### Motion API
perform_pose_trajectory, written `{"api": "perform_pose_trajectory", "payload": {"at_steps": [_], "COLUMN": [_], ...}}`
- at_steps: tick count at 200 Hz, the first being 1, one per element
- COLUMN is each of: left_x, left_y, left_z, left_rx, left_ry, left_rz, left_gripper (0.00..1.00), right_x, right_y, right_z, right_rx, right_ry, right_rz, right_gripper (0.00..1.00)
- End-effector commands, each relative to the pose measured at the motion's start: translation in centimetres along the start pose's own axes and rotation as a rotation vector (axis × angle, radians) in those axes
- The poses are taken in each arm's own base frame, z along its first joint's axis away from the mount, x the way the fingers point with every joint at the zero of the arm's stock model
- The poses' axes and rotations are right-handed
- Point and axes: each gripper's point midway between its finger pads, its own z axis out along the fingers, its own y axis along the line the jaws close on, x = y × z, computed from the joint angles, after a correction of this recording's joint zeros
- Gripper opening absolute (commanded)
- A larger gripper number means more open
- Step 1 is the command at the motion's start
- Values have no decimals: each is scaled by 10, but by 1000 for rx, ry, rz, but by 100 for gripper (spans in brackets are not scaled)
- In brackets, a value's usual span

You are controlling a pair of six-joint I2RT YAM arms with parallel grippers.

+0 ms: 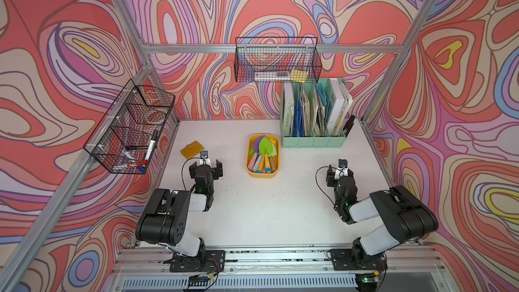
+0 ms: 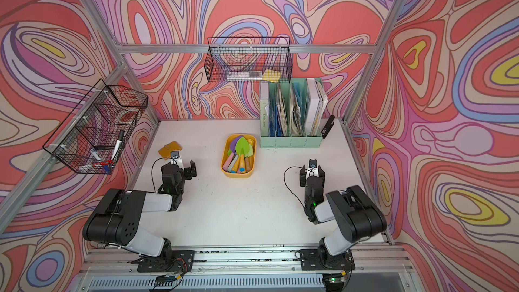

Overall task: Put the shovel into the storage box
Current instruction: Reset both arms

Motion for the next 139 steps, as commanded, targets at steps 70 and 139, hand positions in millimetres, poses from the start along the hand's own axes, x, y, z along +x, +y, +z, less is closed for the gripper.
{"api": "perform_pose_trajectory", "payload": {"at_steps": [70, 139], "left_x": [4, 3], "left_y": [1, 1], "left_z": [0, 0], "left_rx": [-1, -2], "left_ry": [13, 11], "left_rz": [3, 3], "left_gripper": [99, 99], "right_x": [-16, -16], "right_y": [-16, -16], "right_z": [64, 64], "right_rx": [-103, -101], "right_ry": [72, 66], "right_rz": [154, 153], "right_gripper": [98, 98]}}
